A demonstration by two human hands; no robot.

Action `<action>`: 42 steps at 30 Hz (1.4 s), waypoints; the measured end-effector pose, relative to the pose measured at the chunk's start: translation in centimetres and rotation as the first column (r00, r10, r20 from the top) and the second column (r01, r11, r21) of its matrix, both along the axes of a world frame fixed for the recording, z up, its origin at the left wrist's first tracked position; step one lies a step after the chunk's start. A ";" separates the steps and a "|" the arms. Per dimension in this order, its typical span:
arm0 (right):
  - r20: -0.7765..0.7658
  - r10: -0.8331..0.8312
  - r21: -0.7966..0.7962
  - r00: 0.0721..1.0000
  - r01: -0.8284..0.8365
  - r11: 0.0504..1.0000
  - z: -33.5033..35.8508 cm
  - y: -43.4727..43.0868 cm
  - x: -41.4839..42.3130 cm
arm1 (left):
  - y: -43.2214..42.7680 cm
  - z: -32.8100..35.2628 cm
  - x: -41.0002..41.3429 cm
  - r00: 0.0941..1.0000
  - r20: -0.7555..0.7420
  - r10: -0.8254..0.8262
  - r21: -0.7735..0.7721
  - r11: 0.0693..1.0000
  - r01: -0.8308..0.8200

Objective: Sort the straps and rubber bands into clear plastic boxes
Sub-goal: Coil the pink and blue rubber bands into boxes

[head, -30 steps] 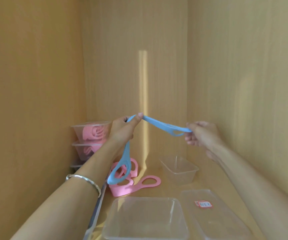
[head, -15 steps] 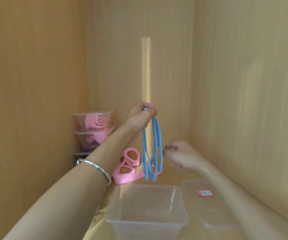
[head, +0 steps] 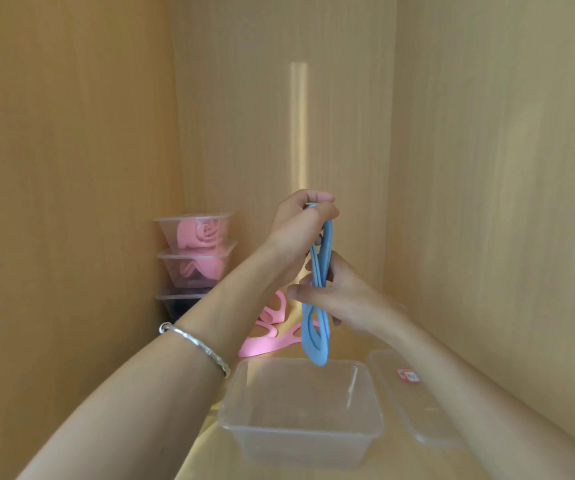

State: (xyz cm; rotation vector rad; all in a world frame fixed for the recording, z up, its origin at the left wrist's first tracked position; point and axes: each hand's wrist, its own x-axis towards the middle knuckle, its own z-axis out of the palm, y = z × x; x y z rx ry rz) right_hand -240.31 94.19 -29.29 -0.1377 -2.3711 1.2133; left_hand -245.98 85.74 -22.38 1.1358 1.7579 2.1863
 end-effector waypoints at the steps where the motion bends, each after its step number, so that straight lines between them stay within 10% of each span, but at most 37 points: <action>1: 0.013 -0.008 0.007 1.000 0.008 1.000 -0.1 -0.1 0.3 | -0.3 -0.1 0.1 0.999 0.029 -0.013 0.030 0.999 0.012; 9: 0.173 -0.046 0.277 0.984 -0.004 0.961 -0.9 -1.4 4.6 | -4.9 -3.4 -0.5 0.987 0.161 -0.010 0.070 0.998 -0.001; 18: 0.277 -0.239 0.866 0.931 -0.135 0.481 -4.2 -5.8 3.3 | -7.4 -8.3 -0.3 0.973 -0.217 0.081 -0.433 0.885 -0.171; 25: 0.581 0.035 0.431 0.813 -0.344 0.835 -4.9 -5.4 3.2 | -7.6 -9.8 -0.5 0.922 -0.386 -0.031 -0.655 0.713 -0.250; 39: 0.484 -0.023 0.427 0.875 -0.213 0.879 -4.4 -1.3 3.7 | -6.4 -11.8 1.6 0.831 -0.403 -0.383 -0.888 0.382 -0.255; 42: 0.407 -0.010 0.365 0.913 -0.153 0.918 -4.6 -0.9 4.1 | -6.2 -11.4 1.8 0.932 -0.213 -0.294 -0.845 0.534 -0.025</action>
